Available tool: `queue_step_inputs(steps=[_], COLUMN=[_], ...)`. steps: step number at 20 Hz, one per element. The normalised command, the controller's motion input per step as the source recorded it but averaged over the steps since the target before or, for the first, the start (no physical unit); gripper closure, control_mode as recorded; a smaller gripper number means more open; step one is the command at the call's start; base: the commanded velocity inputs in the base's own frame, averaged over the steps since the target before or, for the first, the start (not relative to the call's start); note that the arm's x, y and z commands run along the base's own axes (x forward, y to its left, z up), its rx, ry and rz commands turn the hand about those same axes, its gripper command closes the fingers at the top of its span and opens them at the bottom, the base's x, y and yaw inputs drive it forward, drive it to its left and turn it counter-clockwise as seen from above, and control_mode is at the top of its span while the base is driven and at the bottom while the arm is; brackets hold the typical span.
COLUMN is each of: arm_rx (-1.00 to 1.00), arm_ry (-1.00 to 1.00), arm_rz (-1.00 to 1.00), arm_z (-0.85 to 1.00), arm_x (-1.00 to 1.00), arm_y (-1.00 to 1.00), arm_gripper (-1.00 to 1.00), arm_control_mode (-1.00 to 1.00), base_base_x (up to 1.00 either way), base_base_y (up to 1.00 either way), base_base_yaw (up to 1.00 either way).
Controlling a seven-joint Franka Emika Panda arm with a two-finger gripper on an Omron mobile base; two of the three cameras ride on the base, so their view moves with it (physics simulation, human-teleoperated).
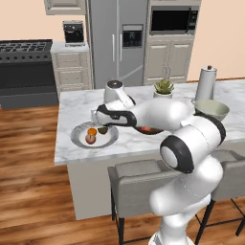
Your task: Take the fruits from the plate on the dining counter and place two fruits in each bowl.
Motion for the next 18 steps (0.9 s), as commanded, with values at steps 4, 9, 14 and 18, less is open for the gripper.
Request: queue_step_inputs(steps=[4, 9, 14, 18], arm_rx=[0.05, 0.04, 0.0, 0.0], arm_ry=[0.06, 0.04, -0.01, -0.05], arm_rz=[0.0, 0.0, 0.0, 0.0], arm_z=[-0.04, -0.41, -0.69, -0.11], arm_x=[-0.02, 0.0, 0.15, 0.59], arm_y=[0.47, 0.38, 0.37, 0.08], arm_gripper=[-1.0, -1.0, -1.0, -1.0], arm_control_mode=[-1.0, -1.0, -1.0, -1.0], base_base_x=[0.0, 0.0, 0.0, 0.0], base_base_y=[0.0, 0.0, 0.0, 0.0], base_base_yaw=[0.0, 0.0, 0.0, 0.0])
